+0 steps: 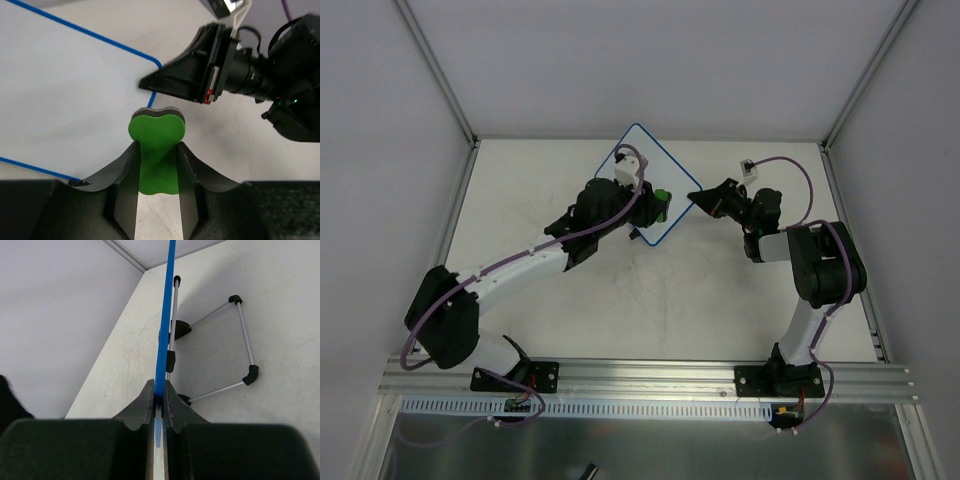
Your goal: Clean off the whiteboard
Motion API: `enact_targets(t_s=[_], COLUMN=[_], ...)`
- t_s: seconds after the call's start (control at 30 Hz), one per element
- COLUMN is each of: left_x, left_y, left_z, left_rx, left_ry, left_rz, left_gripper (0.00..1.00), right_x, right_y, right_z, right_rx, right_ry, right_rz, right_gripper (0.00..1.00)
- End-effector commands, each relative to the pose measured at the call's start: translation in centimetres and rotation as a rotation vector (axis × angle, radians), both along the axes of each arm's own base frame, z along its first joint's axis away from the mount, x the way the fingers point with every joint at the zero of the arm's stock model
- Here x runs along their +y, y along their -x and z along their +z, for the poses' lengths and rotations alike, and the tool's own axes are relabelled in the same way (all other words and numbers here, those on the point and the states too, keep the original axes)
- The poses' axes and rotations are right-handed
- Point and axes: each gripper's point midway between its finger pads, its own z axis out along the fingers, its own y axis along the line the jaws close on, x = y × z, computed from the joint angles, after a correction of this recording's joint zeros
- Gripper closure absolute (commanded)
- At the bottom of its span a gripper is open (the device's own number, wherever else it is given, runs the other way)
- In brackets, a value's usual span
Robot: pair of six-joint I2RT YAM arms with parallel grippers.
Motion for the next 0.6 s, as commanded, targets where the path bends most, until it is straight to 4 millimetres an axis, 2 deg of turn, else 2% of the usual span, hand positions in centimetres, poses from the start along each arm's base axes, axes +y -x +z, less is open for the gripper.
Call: enact_targets(t_s=[0.0, 0.03, 0.07, 0.13, 0.23, 0.37, 0.5, 0.57], left_x=[3.8, 4.8, 5.8, 7.6, 9.6, 13.1, 18.4, 20.4], left_y=[0.9, 0.7, 1.0, 1.2, 1.9, 2.8, 4.0, 5.3], left_z=[2.4, 2.5, 1.7, 2.4, 1.6, -2.0, -5.5, -7.6], left_rx=[-0.057, -0.058, -0.033, -0.036, 0.002, 0.147, 0.305, 0.375], left_ry=[-0.046, -0.061, -0.093, -0.104, -0.121, -0.146, -0.219, -0.273], left_rz=[0.111, 0.160, 0.184, 0.258, 0.308, 0.411, 0.582, 0.628], left_gripper=[1.00, 1.00, 1.00, 1.00, 1.00, 1.00, 1.00, 1.00], right_x=[1.1, 1.1, 1.2, 1.2, 1.1, 1.0, 0.9, 0.9], right_y=[0.4, 0.4, 0.5, 0.5, 0.6, 0.7, 0.7, 0.7], right_z=[2.0, 2.0, 2.0, 2.1, 2.1, 2.2, 2.4, 2.4], right_rx=[-0.103, -0.101, -0.101, -0.104, -0.103, -0.106, -0.111, -0.112], right_ry=[0.006, 0.006, 0.006, 0.006, 0.006, 0.007, 0.008, 0.009], right_rz=[0.060, 0.062, 0.063, 0.063, 0.062, 0.058, 0.058, 0.058], right_gripper=[1.00, 1.00, 1.00, 1.00, 1.00, 1.00, 1.00, 1.00])
